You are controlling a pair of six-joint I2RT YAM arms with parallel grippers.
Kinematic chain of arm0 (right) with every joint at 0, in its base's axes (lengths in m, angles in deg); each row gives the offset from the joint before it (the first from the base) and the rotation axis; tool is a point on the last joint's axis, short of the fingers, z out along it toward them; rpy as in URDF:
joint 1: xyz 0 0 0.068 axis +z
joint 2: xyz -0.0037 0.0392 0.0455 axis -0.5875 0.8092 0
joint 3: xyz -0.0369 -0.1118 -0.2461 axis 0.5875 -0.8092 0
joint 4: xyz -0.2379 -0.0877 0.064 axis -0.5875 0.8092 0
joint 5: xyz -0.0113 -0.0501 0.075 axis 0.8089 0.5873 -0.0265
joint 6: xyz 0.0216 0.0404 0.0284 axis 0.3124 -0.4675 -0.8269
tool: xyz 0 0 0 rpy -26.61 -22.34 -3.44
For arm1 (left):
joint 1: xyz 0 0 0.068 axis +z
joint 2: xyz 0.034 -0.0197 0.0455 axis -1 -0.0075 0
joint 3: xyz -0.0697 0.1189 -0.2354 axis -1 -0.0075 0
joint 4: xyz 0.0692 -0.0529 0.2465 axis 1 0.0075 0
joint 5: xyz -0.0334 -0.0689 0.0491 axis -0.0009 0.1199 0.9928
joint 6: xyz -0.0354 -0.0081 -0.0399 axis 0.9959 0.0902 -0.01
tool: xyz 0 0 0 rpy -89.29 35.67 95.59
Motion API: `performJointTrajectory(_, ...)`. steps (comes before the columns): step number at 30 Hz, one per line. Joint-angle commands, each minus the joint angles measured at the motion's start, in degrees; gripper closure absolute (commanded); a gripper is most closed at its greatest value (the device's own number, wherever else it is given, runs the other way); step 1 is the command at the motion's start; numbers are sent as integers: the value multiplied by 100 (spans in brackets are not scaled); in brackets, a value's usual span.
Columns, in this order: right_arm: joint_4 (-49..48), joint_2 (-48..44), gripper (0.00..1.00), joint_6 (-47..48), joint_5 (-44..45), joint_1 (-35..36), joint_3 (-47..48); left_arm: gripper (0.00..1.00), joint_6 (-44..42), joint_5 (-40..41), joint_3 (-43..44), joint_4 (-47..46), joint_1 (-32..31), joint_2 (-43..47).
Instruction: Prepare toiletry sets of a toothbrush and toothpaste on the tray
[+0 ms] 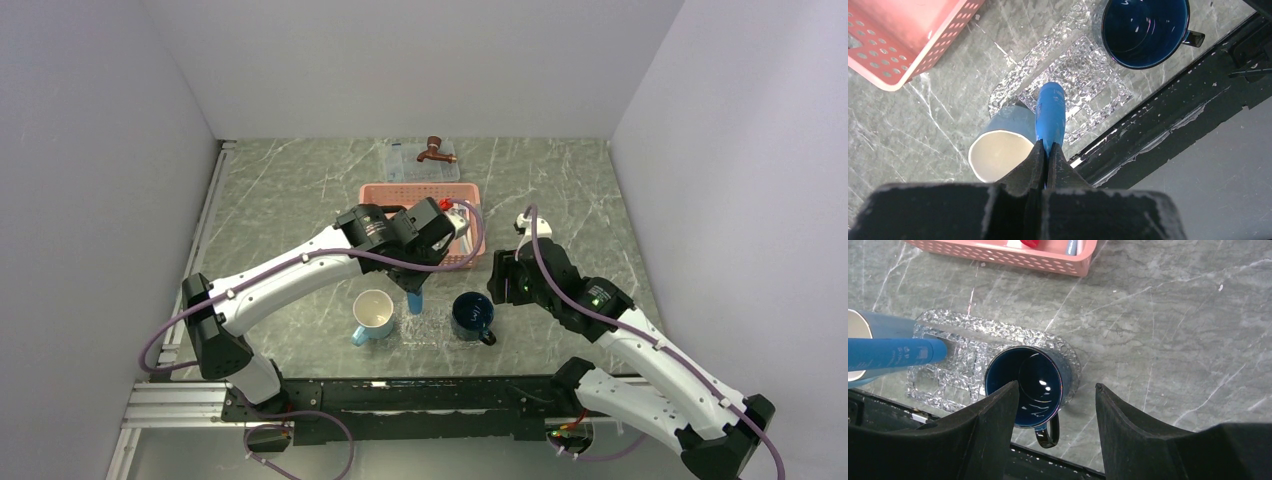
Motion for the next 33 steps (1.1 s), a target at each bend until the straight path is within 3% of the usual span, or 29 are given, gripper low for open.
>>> performJointTrajectory(1, -189, -130, 40, -3, 19, -17, -19, 100, 16, 49, -55, -273, -38, -38)
performJointTrajectory(33, -190, -161, 40, -40, -122, -16, -106, 100, 173, 147, -1080, -1086, -38, 136)
